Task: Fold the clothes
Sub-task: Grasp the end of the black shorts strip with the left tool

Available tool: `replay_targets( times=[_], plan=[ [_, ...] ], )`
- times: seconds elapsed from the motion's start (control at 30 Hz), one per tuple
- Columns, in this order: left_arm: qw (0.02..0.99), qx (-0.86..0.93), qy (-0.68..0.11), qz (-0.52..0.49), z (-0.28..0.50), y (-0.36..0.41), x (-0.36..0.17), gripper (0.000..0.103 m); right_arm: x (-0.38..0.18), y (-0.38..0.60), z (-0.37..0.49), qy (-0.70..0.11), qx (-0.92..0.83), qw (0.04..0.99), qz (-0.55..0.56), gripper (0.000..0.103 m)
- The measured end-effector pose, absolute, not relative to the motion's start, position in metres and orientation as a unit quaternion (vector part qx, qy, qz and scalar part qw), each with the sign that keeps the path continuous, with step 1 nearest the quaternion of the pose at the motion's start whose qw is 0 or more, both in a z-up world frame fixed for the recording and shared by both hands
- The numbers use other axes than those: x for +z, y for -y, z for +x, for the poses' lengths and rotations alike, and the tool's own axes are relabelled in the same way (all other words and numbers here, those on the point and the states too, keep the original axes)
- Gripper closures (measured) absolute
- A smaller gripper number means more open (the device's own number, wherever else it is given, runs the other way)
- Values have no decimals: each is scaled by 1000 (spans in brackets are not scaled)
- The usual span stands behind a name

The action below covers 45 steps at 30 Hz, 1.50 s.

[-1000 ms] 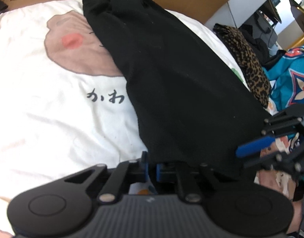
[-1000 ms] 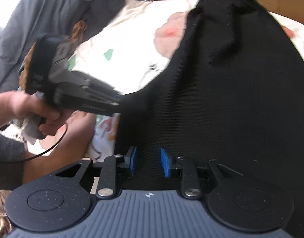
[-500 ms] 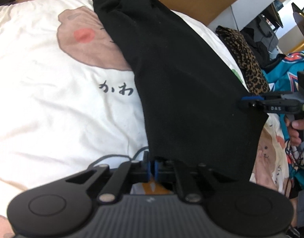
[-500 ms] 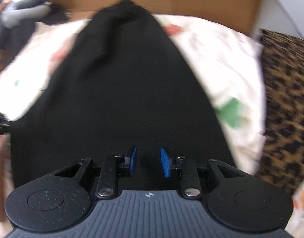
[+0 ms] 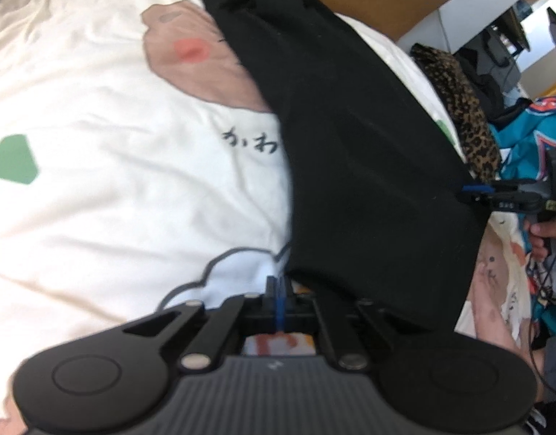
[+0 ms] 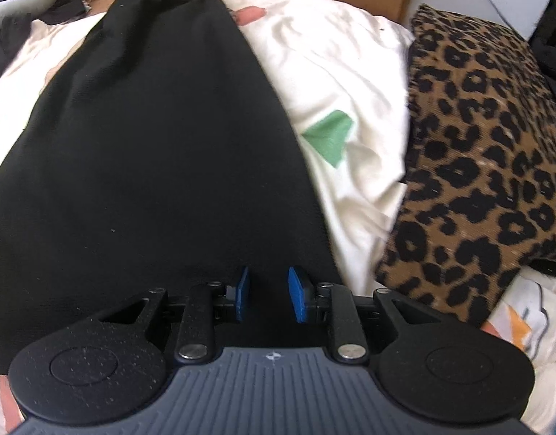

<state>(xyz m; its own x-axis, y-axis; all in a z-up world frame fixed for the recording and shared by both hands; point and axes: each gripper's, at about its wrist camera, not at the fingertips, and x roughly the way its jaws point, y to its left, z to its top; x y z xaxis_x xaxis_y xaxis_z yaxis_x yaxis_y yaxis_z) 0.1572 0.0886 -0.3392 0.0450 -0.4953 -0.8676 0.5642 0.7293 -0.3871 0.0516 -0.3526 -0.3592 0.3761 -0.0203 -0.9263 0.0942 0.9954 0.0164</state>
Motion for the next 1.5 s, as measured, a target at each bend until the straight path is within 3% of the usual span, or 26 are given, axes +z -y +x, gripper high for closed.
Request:
replay_targets(
  times=[0.37,0.87,1.03,1.23,1.5],
  plan=[
    [733,-390,-558,-6,169,-69,-309,102,-351,365,30,-572,-62,817,39,73],
    [663,-424,-602,139,126,-34,-357,102,-350,369,18,-579,-67,811,53,73],
    [657,-424,-611,120,128,-39,-344,102,-341,372,13,-579,-65,809,78,73],
    [658,-449,-602,62,136,-34,-317,94,-321,373,8,-557,-53,822,108,73],
    [632,-479,-606,62,115,3,-344,94,-328,386,12,-543,-88,829,106,73]
  ],
)
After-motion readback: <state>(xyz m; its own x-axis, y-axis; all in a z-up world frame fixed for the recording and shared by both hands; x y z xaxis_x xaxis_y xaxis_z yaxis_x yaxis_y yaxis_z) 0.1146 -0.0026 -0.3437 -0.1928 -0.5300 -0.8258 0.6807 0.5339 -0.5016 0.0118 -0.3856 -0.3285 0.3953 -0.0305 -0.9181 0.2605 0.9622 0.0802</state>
